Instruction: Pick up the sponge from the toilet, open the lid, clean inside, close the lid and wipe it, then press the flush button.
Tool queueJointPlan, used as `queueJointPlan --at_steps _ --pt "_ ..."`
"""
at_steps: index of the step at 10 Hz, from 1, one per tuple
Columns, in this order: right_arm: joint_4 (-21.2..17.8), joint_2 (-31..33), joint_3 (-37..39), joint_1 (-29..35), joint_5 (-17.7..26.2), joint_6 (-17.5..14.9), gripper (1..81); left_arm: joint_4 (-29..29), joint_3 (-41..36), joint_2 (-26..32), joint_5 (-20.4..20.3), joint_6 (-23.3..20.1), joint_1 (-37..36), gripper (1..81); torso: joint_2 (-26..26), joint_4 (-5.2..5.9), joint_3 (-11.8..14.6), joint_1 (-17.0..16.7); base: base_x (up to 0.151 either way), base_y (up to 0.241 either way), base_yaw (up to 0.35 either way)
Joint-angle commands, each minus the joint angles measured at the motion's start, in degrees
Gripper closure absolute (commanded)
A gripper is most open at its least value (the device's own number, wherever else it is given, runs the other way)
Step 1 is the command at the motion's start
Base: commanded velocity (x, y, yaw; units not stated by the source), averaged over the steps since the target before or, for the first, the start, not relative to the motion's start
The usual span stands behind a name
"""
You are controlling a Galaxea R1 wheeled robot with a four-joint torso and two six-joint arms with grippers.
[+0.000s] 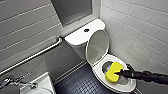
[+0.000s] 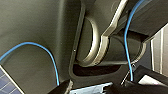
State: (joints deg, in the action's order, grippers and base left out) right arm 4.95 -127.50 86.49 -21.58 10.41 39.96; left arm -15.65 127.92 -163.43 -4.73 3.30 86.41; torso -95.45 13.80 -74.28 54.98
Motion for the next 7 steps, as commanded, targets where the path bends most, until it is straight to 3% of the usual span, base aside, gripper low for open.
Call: queueJointPlan --at_steps 1,7 --pt "0.3 -13.6 16.9 9.7 5.3 0.1 81.1 -0.1 -0.8 1.3 4.4 0.3 2.1 1.0 0.0 0.00 0.0 0.0 0.000 0.000 0.000" --pt "2.1 -31.4 38.7 9.9 -1.1 -0.3 81.1 0.0 -0.8 2.1 4.5 0.4 3.0 1.0 0.0 0.00 0.0 0.0 0.000 0.000 0.000"
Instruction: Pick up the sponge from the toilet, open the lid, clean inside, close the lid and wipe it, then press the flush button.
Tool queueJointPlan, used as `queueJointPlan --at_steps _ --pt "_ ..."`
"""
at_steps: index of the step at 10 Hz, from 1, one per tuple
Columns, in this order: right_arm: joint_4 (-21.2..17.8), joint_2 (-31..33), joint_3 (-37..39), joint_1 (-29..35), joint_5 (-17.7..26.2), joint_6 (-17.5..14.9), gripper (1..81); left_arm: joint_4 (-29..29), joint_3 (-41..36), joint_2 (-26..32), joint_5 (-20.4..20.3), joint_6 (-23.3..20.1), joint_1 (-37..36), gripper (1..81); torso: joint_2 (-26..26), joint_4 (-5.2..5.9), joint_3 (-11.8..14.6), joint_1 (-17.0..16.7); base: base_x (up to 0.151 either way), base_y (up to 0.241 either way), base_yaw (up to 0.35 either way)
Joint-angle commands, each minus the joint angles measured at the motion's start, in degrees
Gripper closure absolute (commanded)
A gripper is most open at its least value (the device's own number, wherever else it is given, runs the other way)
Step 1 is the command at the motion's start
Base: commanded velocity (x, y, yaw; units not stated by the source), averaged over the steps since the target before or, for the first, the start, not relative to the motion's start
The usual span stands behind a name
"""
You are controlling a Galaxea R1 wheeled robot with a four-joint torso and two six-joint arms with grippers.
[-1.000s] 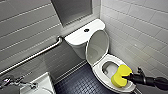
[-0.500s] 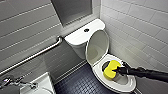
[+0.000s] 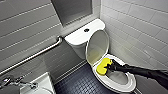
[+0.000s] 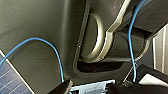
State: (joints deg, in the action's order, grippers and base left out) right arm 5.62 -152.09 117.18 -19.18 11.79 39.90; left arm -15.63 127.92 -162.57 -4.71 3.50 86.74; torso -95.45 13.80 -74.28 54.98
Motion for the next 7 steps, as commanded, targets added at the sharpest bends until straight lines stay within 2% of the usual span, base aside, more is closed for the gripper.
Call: queueJointPlan --at_steps 1,2,3,5,7 --pt "1.4 -8.4 11.2 7.2 -3.6 0.0 81.1 0.1 -0.8 1.4 4.4 0.2 2.8 1.0 0.0 0.00 0.0 0.0 0.000 0.000 0.000" --pt "1.2 -10.5 15.7 6.5 -5.6 0.4 81.1 0.1 -0.8 1.2 4.4 0.3 2.8 1.0 0.0 0.00 0.0 0.0 0.000 0.000 0.000" --pt "1.0 -11.9 16.8 5.7 -6.1 0.4 81.1 0.0 -0.8 1.0 4.4 0.3 2.8 1.0 0.0 0.00 0.0 0.0 0.000 0.000 0.000" --pt "1.0 -11.3 11.0 3.7 -5.9 0.3 81.1 -0.2 -0.8 0.7 4.5 0.2 2.7 1.0 0.0 0.00 0.0 0.0 0.000 0.000 0.000" --pt "1.0 -5.4 0.2 3.3 -5.4 0.4 81.1 -0.3 -0.8 0.5 4.4 0.1 2.7 1.0 0.0 0.00 0.0 0.0 0.000 0.000 0.000"
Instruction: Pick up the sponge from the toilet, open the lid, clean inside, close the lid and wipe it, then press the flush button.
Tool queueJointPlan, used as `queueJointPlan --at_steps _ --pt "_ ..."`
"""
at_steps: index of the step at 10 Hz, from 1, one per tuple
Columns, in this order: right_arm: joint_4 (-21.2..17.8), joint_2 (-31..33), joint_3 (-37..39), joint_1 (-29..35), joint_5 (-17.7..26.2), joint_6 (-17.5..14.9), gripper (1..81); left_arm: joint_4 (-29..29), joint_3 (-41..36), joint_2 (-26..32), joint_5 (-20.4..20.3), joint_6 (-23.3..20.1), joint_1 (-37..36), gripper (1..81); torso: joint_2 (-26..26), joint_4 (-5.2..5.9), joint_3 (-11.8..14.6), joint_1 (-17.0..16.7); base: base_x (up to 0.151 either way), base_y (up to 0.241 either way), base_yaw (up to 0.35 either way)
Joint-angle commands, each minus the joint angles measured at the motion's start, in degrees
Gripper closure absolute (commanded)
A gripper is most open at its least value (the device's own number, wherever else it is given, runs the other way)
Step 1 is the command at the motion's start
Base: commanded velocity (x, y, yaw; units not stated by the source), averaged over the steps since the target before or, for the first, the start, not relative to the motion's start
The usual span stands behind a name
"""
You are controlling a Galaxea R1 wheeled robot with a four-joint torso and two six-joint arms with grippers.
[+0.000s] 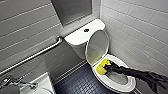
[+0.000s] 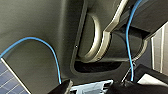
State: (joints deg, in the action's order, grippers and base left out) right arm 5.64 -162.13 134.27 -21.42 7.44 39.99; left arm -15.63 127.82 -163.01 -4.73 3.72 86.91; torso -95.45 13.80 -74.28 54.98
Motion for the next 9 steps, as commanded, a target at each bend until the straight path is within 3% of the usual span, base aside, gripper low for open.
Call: queueJointPlan --at_steps 1,4,9 --pt "0.9 8.7 -22.7 5.5 -0.9 0.7 81.1 -0.5 -0.7 0.8 4.5 -0.1 2.4 1.0 0.0 0.00 0.0 0.0 0.000 0.000 0.000" --pt "0.8 16.4 -30.8 4.7 -0.7 0.8 81.1 -0.5 -0.7 0.1 4.6 -0.3 2.2 1.0 0.0 0.00 0.0 0.0 0.000 0.000 0.000" --pt "1.5 16.6 -30.9 -1.7 1.8 1.1 81.1 -0.6 -0.6 0.1 4.6 -0.3 2.2 1.0 0.0 0.00 0.0 0.0 0.000 0.000 0.000"
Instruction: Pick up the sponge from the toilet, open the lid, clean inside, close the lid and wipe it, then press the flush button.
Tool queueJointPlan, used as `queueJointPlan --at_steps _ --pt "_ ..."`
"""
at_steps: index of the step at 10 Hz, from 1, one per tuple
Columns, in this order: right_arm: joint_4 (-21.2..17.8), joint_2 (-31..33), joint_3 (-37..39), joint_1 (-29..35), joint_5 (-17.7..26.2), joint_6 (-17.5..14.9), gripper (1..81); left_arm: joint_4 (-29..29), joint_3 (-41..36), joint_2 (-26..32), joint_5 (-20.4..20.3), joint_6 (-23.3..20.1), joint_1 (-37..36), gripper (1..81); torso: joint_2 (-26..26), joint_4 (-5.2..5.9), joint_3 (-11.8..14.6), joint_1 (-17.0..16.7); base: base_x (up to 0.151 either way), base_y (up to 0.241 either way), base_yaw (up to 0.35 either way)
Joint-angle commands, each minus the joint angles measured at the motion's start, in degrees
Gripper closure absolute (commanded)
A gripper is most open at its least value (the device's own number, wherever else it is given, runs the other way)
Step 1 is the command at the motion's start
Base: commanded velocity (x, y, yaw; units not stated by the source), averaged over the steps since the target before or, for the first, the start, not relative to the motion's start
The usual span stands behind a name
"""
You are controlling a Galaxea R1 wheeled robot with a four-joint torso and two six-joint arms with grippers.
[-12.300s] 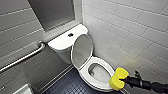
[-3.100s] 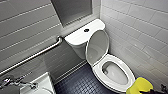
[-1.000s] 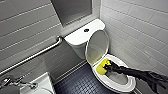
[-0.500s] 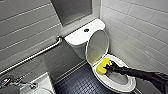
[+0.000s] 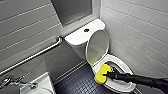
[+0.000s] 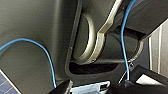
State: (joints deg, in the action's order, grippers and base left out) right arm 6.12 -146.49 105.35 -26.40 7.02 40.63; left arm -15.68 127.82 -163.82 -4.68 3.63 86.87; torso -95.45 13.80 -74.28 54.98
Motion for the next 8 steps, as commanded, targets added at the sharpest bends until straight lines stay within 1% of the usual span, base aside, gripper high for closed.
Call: queueJointPlan --at_steps 1,2,5,8 --pt "1.1 1.5 -1.9 2.2 2.2 0.3 81.1 -0.6 -0.6 0.8 4.5 -0.2 2.2 1.0 0.0 0.00 0.0 0.0 0.000 0.000 0.000" --pt "1.1 2.8 -2.5 1.2 2.2 0.3 81.1 -0.6 -0.6 0.7 4.5 -0.2 2.1 1.0 0.0 0.00 0.0 0.0 0.000 0.000 0.000" --pt "1.9 12.0 -10.4 -2.0 2.0 0.5 81.1 -0.7 -0.6 0.2 4.5 -0.3 2.1 1.0 0.0 0.00 0.0 0.0 0.000 0.000 0.000" --pt "1.8 20.0 -14.6 -6.8 1.2 0.2 81.1 -0.8 -0.6 0.1 4.5 -0.4 2.2 1.0 0.0 0.00 0.0 0.0 0.000 0.000 0.000"
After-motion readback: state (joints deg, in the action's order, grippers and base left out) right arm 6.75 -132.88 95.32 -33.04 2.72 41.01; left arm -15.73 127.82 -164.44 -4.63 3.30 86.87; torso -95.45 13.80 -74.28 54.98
